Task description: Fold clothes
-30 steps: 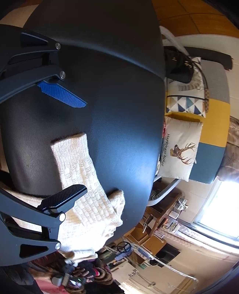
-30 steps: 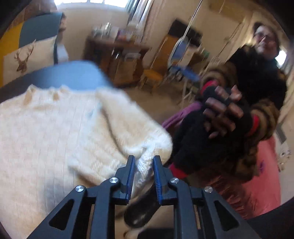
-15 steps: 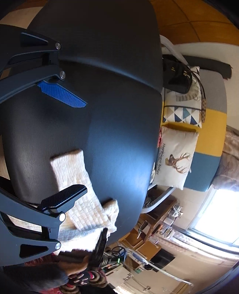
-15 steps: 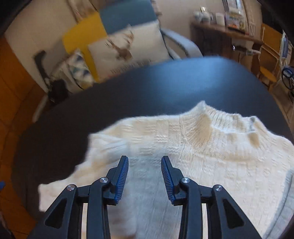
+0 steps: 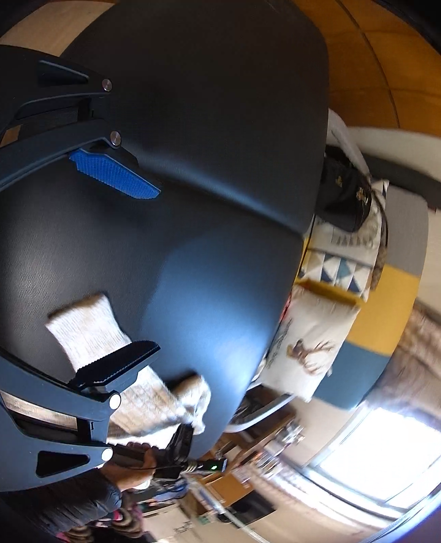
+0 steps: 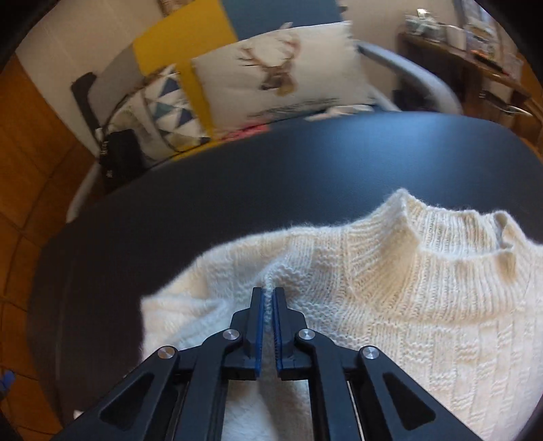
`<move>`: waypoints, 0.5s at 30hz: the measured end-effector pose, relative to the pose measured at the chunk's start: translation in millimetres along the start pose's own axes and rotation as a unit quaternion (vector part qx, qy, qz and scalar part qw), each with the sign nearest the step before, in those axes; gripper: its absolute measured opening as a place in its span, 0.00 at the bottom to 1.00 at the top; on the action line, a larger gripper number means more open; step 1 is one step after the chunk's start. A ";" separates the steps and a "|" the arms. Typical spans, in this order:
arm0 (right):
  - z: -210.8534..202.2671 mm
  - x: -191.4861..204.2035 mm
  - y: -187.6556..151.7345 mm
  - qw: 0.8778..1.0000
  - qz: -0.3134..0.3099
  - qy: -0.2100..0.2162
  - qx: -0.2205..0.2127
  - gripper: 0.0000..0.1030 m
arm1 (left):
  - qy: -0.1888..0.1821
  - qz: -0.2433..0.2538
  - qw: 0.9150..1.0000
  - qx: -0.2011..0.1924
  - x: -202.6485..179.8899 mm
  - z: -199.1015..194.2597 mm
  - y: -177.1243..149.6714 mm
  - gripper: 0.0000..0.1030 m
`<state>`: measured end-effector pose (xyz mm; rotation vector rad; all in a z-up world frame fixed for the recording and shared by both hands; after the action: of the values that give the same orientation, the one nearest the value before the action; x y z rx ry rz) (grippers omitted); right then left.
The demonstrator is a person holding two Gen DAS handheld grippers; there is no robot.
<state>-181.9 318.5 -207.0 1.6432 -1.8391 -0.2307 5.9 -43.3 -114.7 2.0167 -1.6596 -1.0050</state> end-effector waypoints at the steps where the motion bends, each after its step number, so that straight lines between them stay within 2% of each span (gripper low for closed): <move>1: 13.7 20.7 7.1 1.000 -0.004 0.017 0.001 0.04 | 0.004 -0.008 1.000 -0.004 7.4 -2.1 1.9 0.86; 5: 64.1 110.9 33.9 0.998 -0.035 0.054 0.010 0.04 | 0.026 -0.033 0.999 -0.018 38.7 -11.7 5.4 0.86; 10: 100.9 199.4 39.8 0.992 -0.088 0.080 0.032 0.07 | 0.051 -0.051 0.997 -0.020 65.8 -20.7 5.1 0.86; 11: 100.8 214.5 40.3 0.990 -0.101 0.091 0.036 0.07 | 0.055 -0.054 0.997 -0.020 70.1 -22.4 4.9 0.86; 13: 89.0 240.1 40.7 0.984 -0.142 0.101 0.034 0.26 | 0.058 -0.059 0.996 -0.024 75.6 -28.0 4.0 0.86; 15: 60.8 251.3 34.1 0.978 -0.179 0.103 0.017 0.26 | 0.057 -0.069 0.996 -0.029 79.5 -34.7 1.5 0.86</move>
<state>-244.7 72.3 -148.4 1.9387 -1.3941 -0.1739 34.5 -125.2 -113.8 2.1317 -1.4337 -0.9532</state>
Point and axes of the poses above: each gripper's, at about its wrist camera, not at the fingertips, and z roughly the way its jaws point, x to its left, y to its top, the point moved 7 cm from there along z, roughly the way its jaws point, and after that the axes turned 5 degrees about -x, right-handed, at the moved point
